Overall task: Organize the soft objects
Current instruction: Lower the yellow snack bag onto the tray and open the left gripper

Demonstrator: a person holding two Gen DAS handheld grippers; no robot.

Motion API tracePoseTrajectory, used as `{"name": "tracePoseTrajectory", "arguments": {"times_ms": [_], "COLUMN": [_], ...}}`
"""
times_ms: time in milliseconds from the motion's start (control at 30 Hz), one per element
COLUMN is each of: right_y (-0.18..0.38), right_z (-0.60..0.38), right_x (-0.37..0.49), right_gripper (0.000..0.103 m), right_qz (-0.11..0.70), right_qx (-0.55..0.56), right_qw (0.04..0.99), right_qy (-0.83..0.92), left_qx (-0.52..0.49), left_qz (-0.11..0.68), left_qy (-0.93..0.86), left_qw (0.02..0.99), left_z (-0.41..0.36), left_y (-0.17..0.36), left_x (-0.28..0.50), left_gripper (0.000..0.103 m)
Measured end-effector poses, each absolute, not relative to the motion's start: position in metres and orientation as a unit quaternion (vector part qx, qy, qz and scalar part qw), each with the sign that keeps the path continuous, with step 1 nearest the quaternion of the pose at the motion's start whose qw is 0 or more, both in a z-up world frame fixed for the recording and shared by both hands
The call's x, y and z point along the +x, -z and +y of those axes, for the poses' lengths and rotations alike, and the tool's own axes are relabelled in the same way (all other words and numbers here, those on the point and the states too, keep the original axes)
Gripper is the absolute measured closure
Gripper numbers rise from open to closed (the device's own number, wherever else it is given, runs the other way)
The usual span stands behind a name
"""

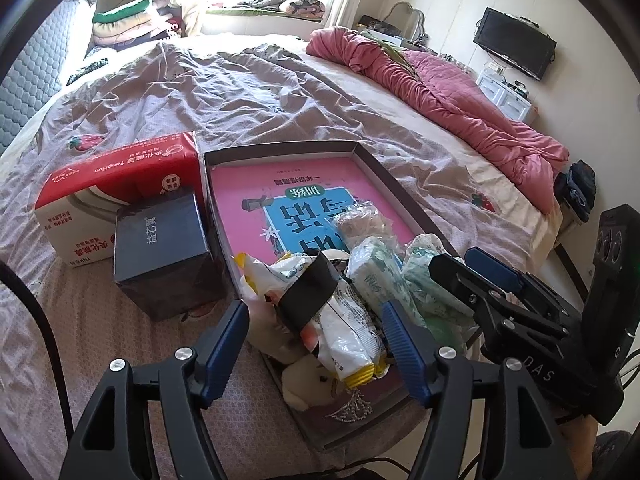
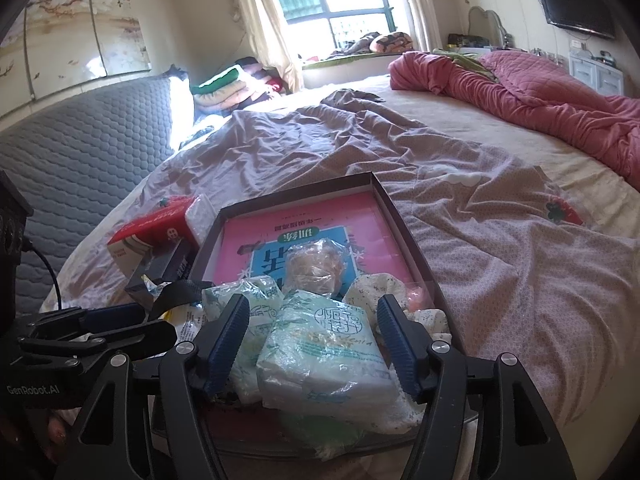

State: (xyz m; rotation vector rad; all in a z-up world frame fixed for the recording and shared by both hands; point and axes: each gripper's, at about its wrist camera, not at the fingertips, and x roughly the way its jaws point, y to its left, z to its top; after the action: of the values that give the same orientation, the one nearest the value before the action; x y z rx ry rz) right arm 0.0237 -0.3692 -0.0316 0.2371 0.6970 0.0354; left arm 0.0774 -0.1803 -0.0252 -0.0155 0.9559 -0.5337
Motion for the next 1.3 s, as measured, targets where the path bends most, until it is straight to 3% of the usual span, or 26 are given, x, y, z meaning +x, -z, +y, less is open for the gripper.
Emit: {"name": "tracePoseTrajectory", "arguments": {"times_ms": [1033, 1300], "right_y": [-0.027, -0.041], "right_z": [-0.307, -0.298], "right_x": [-0.004, -0.015], "right_gripper": [0.024, 0.024], "right_qz": [0.340, 0.336], "right_qx": [0.039, 0.028], "right_qw": [0.939, 0.941], "right_qy": [0.010, 0.028], "left_qx": [-0.014, -0.015], "left_qz": [0.438, 0.432], "left_qy": [0.211, 0.195], "left_qw": [0.874, 0.880], "left_z": [-0.133, -0.118], "left_y": [-0.009, -0.016], "left_x": [0.057, 0.048], "left_gripper": [0.028, 0.021]}}
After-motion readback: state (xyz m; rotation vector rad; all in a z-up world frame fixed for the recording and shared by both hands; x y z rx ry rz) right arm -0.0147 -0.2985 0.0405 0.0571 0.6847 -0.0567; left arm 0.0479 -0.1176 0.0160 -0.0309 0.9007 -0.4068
